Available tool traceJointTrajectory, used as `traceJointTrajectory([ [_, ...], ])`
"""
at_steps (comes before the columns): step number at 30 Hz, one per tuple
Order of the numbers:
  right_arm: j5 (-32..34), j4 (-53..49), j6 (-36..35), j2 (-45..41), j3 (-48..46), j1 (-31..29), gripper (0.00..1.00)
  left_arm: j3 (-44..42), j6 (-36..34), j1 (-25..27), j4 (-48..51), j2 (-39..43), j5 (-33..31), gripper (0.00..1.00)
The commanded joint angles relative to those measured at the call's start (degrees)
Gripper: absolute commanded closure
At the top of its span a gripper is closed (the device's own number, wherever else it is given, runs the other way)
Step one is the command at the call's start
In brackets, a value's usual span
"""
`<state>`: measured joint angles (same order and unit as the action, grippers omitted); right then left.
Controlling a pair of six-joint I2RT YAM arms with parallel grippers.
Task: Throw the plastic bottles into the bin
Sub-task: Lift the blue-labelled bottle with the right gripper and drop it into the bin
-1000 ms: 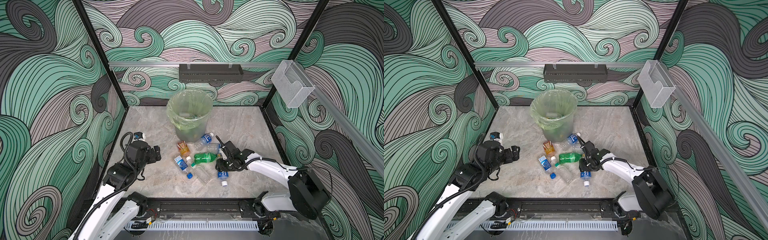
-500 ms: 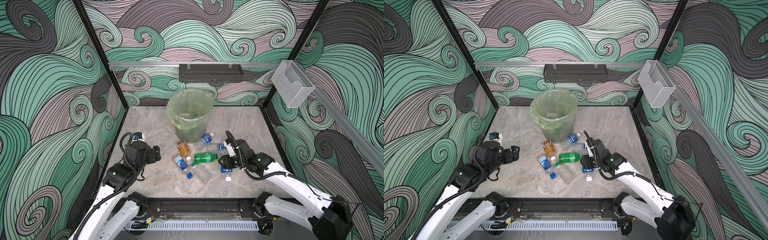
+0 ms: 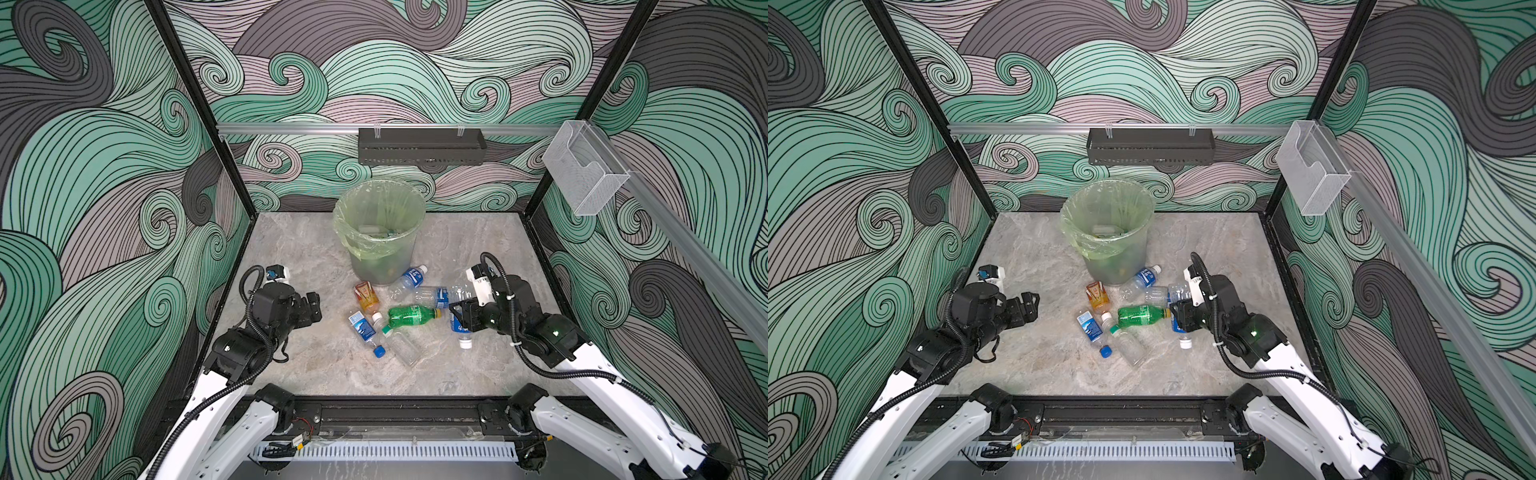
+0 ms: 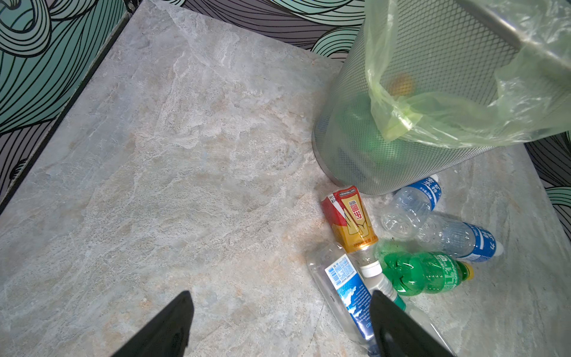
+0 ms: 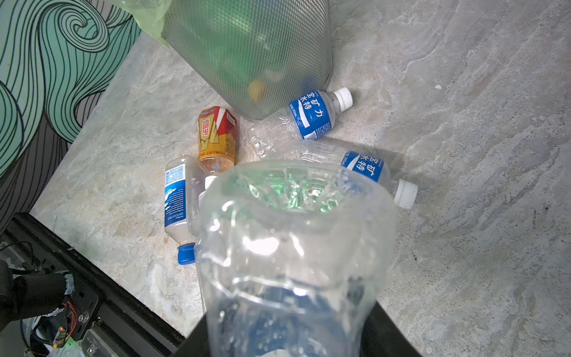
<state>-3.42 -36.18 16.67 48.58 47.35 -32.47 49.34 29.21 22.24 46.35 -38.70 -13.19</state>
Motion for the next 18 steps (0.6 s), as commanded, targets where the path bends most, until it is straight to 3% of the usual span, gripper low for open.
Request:
traceJointTrajectory([
  [1, 0.2, 0.6, -0.9, 0.5, 1.9, 0.5, 0.52, 0.1, -0.3, -0.7, 0.1, -1.0, 1.1, 0.1],
  [6, 0.4, 2.4, -0.8, 1.6, 3.7, 1.1, 0.52, -0.1, -1.2, -0.7, -0.4, -1.4, 1.8, 0.1],
  [10, -2.7, 6.5, -0.8, 6.3, 10.8, 1.6, 0.54, 0.1, -1.8, -0.7, -1.0, -2.6, 3.3, 0.1],
  [13, -4.3, 7.9, -3.5, 15.6, 22.6, 2.0, 0.55, 0.7, -2.1, -0.7, -1.2, -3.6, 4.3, 0.1],
  [18, -7.2, 4.8, -5.3, 40.6, 56.5, 3.4, 0.56, 2.4, -3.9, -0.7, 0.6, -3.9, 4.2, 0.1],
])
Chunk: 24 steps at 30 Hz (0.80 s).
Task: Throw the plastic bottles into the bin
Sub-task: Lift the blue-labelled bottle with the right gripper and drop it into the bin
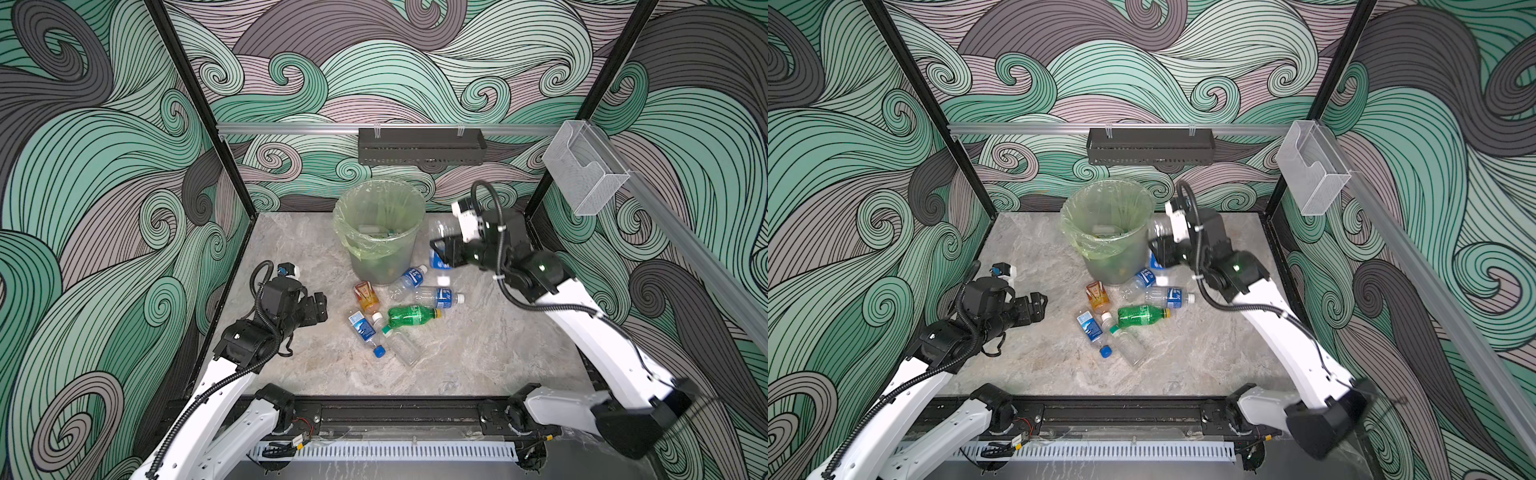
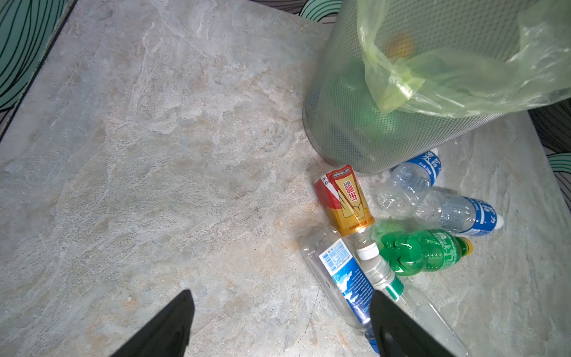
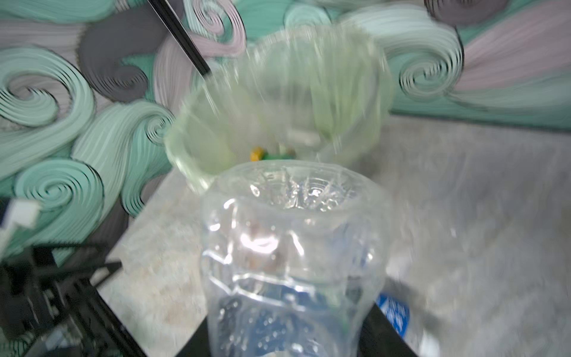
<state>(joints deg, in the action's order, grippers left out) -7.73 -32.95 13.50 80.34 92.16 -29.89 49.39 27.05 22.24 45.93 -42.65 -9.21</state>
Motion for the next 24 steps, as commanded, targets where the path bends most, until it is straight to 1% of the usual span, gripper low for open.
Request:
traceJointTrajectory([
  [1, -4.1, 0.8, -1.7, 14.6, 19.7, 1.0, 0.54, 3.0, -1.7, -0.6, 2.0, 0.0, -0.8, 0.09],
  [3, -7.5, -3.8, -1.2, 25.7, 36.1, 1.0, 0.4, 4.0, -1.9, -0.7, 3.3, 0.1, -0.7, 0.09],
  [5, -8.5, -12.8, -1.1, 36.8, 54.3, 0.8, 0.28, 4.6, -1.8, -0.7, 4.7, 0.8, 0.5, 0.09],
  [7, -8.5, -19.4, -1.4, 44.0, 67.2, 0.6, 0.24, 4.6, -1.3, -0.6, 5.8, 1.8, 1.2, 0.09],
  [8, -8.6, -21.2, -1.5, 46.0, 71.0, 0.5, 0.22, 4.3, -0.9, -0.7, 6.2, 2.4, 1.5, 0.09],
  [9, -8.8, -21.8, -1.8, 46.3, 71.6, 0.4, 0.21, 3.9, -0.8, -0.7, 6.3, 3.1, 1.8, 0.09],
  [10, -8.7, -21.6, -2.4, 45.4, 70.3, 0.2, 0.2, 3.6, -0.4, -0.6, 6.2, 3.8, 2.1, 0.09],
  [12, -7.3, -19.9, -3.7, 41.8, 63.9, -0.4, 0.19, 2.6, -0.3, -0.7, 5.7, 4.7, 2.9, 0.09],
  [15, -6.6, -13.0, -4.6, 32.7, 48.1, -0.9, 0.17, 1.9, -0.9, -0.6, 4.9, 4.4, 4.6, 0.09],
  [17, -6.5, -6.5, -4.1, 25.1, 36.3, -0.9, 0.16, 1.3, -2.5, -0.6, 3.6, 3.4, 7.6, 0.08],
  [20, -6.0, 1.5, -3.5, 15.5, 20.3, -0.9, 0.12, 0.1, -3.0, -0.6, 1.4, 1.5, 10.6, 0.08],
  [24, -2.9, 6.1, -2.9, 5.2, 5.5, -1.0, 0.1, -1.8, -1.1, -0.7, -1.8, -0.9, 12.6, 0.09],
])
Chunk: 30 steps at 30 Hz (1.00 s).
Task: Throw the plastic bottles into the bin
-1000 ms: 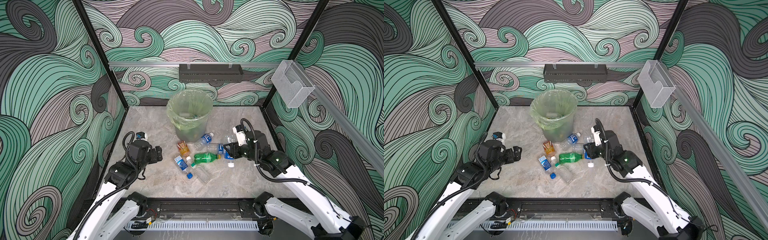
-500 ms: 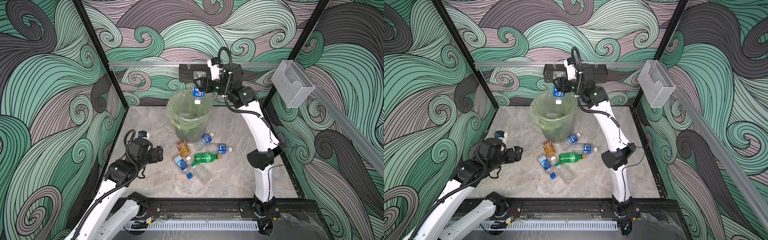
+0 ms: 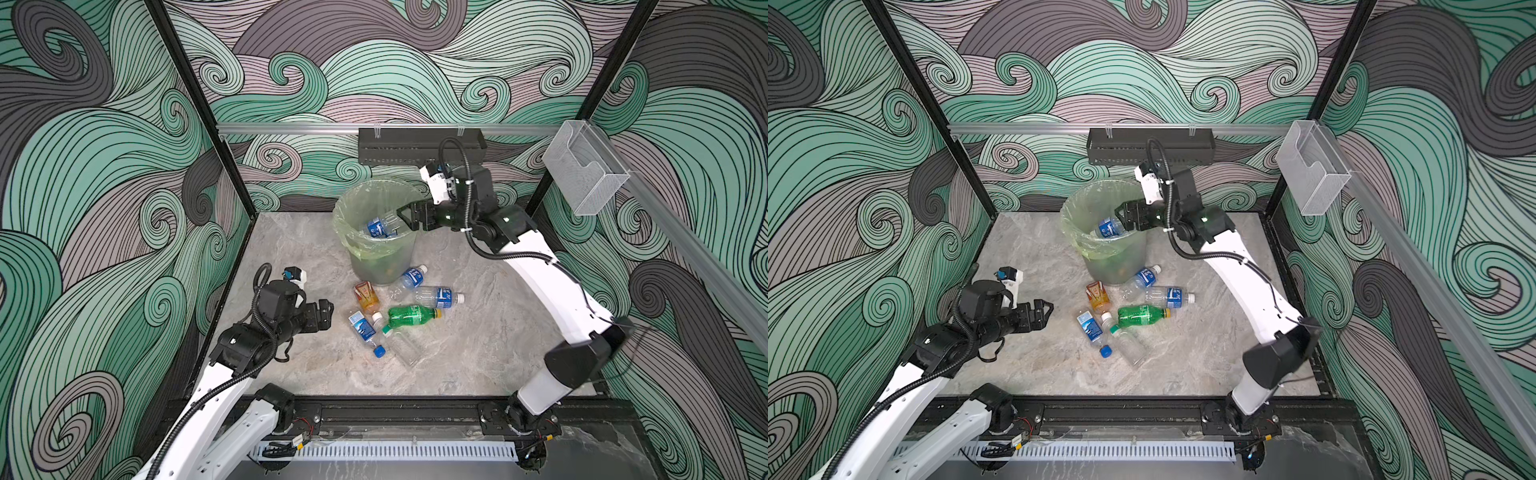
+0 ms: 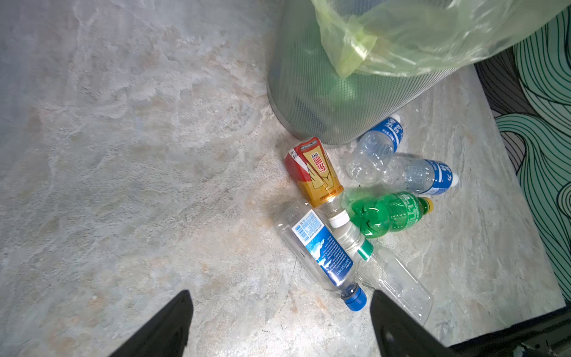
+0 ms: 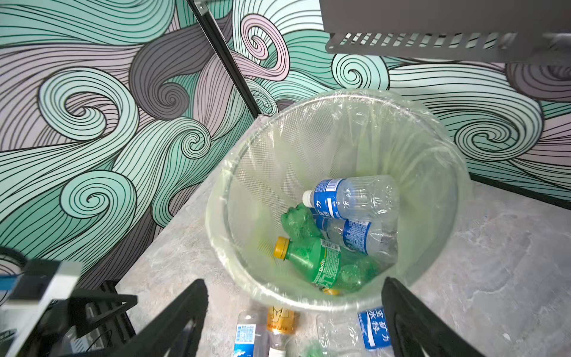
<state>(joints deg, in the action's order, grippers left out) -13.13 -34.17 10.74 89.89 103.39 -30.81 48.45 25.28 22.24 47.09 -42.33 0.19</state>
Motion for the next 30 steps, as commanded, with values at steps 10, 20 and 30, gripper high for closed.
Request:
traceJointTrajectory([
  [10, 13.7, 9.1, 3.0, -24.0, -36.2, 1.2, 0.06, -6.5, 11.0, -0.6, -11.9, -4.3, 7.4, 0.09],
  [20, 19.5, 8.2, 8.5, -36.5, -53.4, 1.6, 0.04, -11.7, 19.6, 0.0, -16.5, -8.4, 8.0, 0.1],
  [30, 19.9, 7.1, 7.5, -37.5, -53.8, 1.7, 0.04, -14.7, 24.1, 3.5, -21.9, -14.1, 6.3, 0.11],
])
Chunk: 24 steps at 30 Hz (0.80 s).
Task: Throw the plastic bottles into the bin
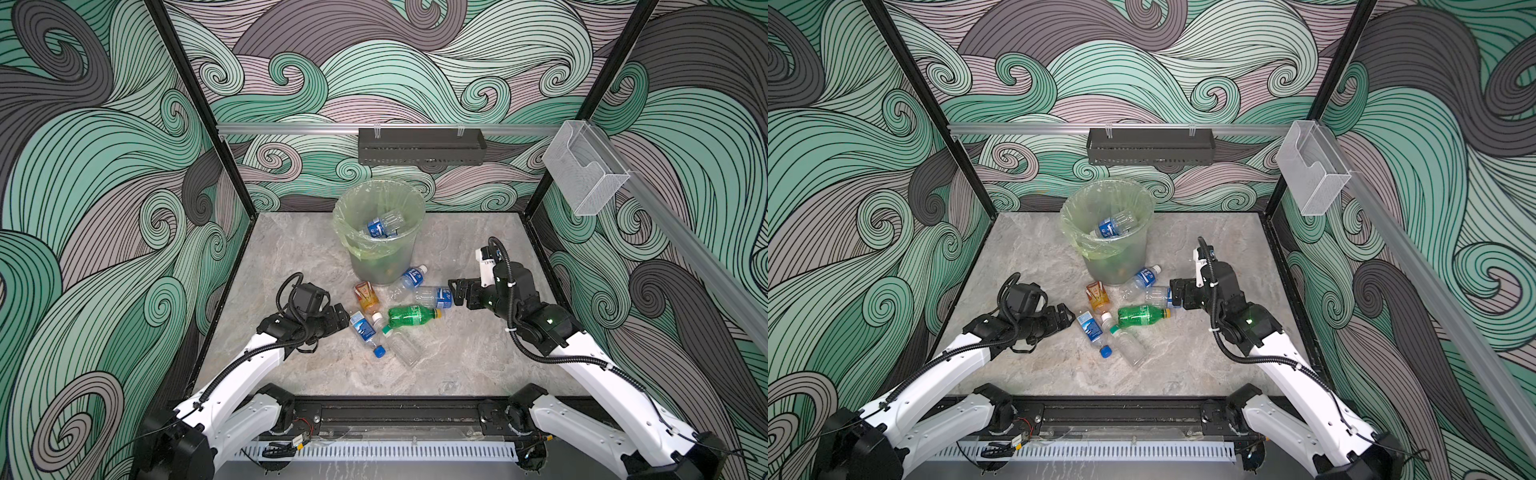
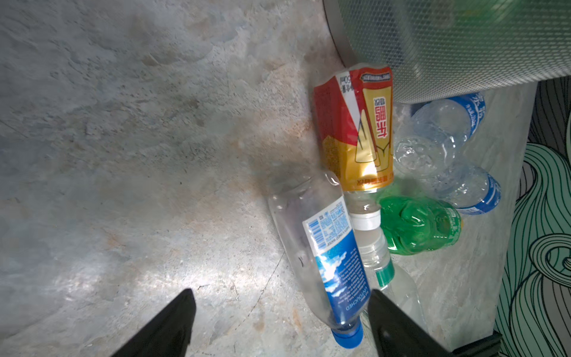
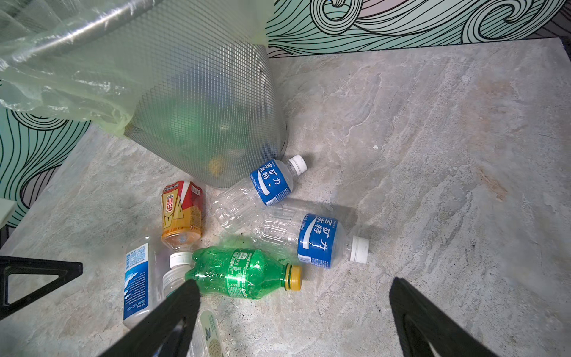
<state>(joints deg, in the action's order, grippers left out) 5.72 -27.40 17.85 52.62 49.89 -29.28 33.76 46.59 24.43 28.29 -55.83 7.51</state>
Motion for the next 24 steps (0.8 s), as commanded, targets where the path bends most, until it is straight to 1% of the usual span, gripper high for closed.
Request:
traceJointTrajectory([
  [1, 0.8, 0.4, 0.6, -0.2, -0.5, 0.2, 0.04, -0.1, 3.3, 2.1, -3.7, -1.2, -1.3, 0.11],
  [12, 1.1, 0.7, 0.1, 0.4, -1.0, 0.2, 0.03, 3.9, 6.6, 9.3, -6.9, -12.6, -5.6, 0.11],
  [16, 0.4, 1.0, 0.7, 1.1, -1.2, 0.1, 0.04, 6.8, 7.1, 12.0, -7.5, -17.9, -6.1, 0.11],
  [20, 0.3, 1.0, 1.0, 1.2, -1.6, 0.2, 0.04, 8.0, 7.9, 13.4, -8.8, -21.1, -6.6, 0.11],
  [22, 0.5, 0.7, 0.9, 1.0, -1.9, 0.2, 0.04, 8.1, 8.2, 13.6, -8.7, -21.9, -7.0, 0.12],
  [24, 0.9, 0.6, 0.9, 0.6, -2.1, 0.2, 0.04, 7.9, 8.2, 13.6, -8.1, -22.3, -7.5, 0.19],
])
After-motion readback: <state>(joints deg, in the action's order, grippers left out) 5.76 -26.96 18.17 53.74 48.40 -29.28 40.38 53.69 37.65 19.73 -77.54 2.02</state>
